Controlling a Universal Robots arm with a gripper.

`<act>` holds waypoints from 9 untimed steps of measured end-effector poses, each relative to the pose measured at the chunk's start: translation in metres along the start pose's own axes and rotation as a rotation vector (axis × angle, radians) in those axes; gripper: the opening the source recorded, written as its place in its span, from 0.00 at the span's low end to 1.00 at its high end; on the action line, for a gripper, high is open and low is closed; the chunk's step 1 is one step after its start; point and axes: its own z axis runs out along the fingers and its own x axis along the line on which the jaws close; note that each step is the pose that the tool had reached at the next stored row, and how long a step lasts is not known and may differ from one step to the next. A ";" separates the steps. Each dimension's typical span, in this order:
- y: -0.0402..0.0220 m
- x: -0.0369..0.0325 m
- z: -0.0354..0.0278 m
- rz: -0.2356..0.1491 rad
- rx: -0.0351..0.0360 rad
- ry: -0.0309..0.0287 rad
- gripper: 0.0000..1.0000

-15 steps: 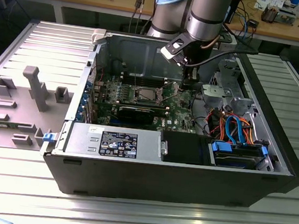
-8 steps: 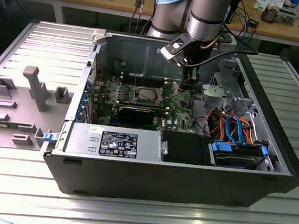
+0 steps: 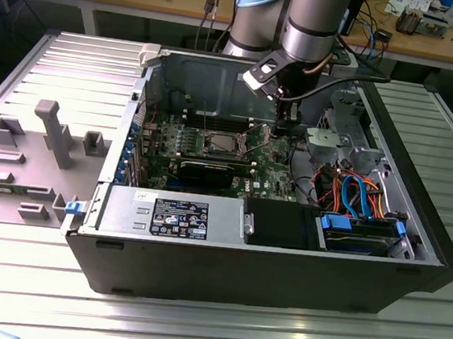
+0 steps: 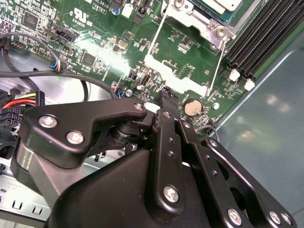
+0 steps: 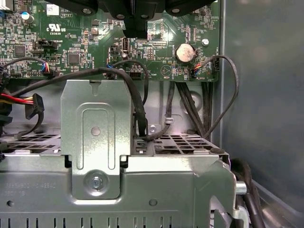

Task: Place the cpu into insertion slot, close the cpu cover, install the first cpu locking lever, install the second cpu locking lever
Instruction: 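Close the cpu cover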

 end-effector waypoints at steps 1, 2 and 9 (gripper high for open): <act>-0.0009 0.0000 -0.0001 0.000 0.0000 -0.0001 0.11; -0.0016 0.0000 -0.0001 0.000 0.0000 -0.0001 0.11; -0.0042 0.0001 -0.0001 0.000 0.0001 -0.0001 0.11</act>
